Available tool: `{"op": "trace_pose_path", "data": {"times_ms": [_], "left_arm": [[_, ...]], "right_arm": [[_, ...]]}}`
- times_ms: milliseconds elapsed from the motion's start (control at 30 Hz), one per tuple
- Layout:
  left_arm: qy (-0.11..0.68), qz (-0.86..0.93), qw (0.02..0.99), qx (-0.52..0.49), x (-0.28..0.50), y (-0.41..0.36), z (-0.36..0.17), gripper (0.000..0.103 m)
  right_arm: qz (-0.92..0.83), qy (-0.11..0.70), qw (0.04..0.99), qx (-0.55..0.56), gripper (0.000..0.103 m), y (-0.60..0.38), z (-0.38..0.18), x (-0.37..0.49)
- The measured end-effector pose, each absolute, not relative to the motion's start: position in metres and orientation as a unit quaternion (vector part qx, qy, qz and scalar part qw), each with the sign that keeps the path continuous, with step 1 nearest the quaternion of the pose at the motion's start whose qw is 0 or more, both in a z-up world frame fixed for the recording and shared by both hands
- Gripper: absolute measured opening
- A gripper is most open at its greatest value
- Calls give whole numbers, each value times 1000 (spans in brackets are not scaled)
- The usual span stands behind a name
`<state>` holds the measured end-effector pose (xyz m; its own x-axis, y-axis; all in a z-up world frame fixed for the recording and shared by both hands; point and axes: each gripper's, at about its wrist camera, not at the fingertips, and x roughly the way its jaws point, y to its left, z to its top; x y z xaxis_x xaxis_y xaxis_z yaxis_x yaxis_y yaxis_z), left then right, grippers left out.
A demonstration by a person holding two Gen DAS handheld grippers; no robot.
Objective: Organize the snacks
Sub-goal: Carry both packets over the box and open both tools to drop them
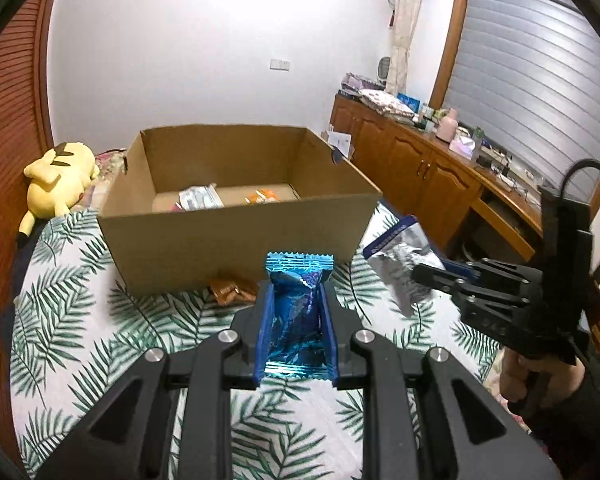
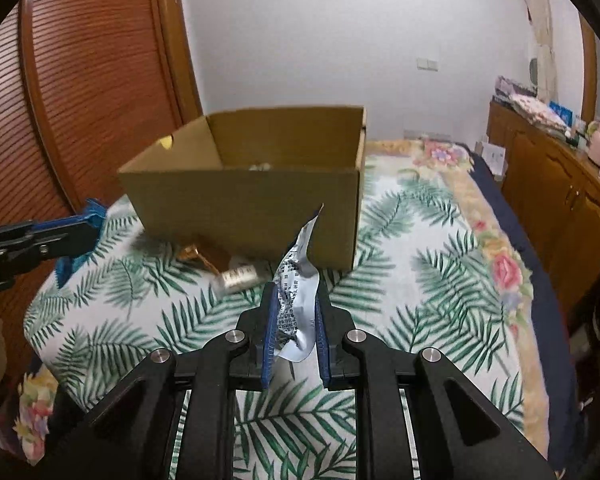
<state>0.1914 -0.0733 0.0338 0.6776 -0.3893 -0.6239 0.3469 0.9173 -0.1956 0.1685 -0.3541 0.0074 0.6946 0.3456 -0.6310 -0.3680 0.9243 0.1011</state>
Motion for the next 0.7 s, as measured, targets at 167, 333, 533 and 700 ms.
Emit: {"op": "trace_pose_path", "data": {"times_ms": [167, 333, 533, 700], "left_arm": [[331, -202, 921, -38, 207, -62, 47, 20], [318, -205, 925, -44, 222, -52, 55, 20], [312, -199, 928, -44, 246, -44, 60, 20], [304, -189, 933, -35, 269, -38, 66, 20]], "right_arm": [[205, 316, 926, -14, 14, -350, 32, 171], [212, 291, 933, -21, 14, -341, 52, 177], [226, 268, 936, -22, 14, -325, 70, 195], [230, 256, 938, -40, 14, -307, 79, 216]]}}
